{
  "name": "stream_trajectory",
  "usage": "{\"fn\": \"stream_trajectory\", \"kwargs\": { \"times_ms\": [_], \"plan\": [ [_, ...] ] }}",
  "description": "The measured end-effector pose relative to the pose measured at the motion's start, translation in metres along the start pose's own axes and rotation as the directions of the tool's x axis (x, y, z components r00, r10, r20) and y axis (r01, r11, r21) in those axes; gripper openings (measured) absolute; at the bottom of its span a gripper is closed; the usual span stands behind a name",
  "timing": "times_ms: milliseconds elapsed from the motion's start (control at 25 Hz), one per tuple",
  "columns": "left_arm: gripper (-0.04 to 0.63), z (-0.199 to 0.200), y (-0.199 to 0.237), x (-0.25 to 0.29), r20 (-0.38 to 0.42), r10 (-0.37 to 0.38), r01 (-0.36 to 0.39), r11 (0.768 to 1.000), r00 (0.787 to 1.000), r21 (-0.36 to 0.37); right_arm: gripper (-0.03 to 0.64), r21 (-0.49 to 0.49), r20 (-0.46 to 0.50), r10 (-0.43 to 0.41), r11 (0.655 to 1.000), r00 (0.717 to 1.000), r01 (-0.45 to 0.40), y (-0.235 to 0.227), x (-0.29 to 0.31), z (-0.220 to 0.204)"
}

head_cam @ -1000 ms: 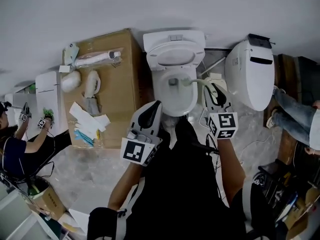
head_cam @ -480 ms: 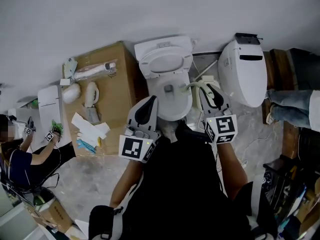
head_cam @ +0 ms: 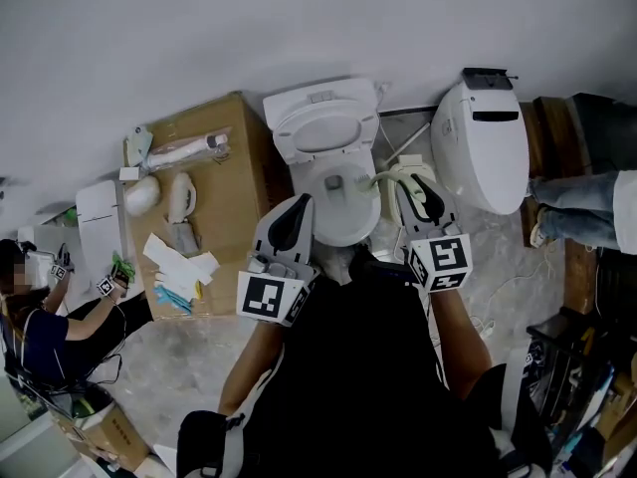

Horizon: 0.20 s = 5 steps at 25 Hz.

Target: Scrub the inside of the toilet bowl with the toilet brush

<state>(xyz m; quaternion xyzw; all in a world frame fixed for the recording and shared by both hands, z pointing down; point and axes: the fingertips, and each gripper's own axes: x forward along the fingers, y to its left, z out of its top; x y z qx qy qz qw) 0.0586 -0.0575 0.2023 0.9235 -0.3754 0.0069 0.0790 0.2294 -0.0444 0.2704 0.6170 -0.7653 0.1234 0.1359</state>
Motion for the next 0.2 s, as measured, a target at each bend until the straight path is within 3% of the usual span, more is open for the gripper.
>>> {"fn": "stream_trajectory", "kwargs": {
  "times_ms": [200],
  "plan": [
    [0.008,0.0014,0.0029,0.0004,-0.005,0.010,-0.010,1.000,1.000,0.006,0.117,0.010,0.012,0.006,1.000,1.000,-0.006,0.0007,0.0027,0.0032]
  ]
}}
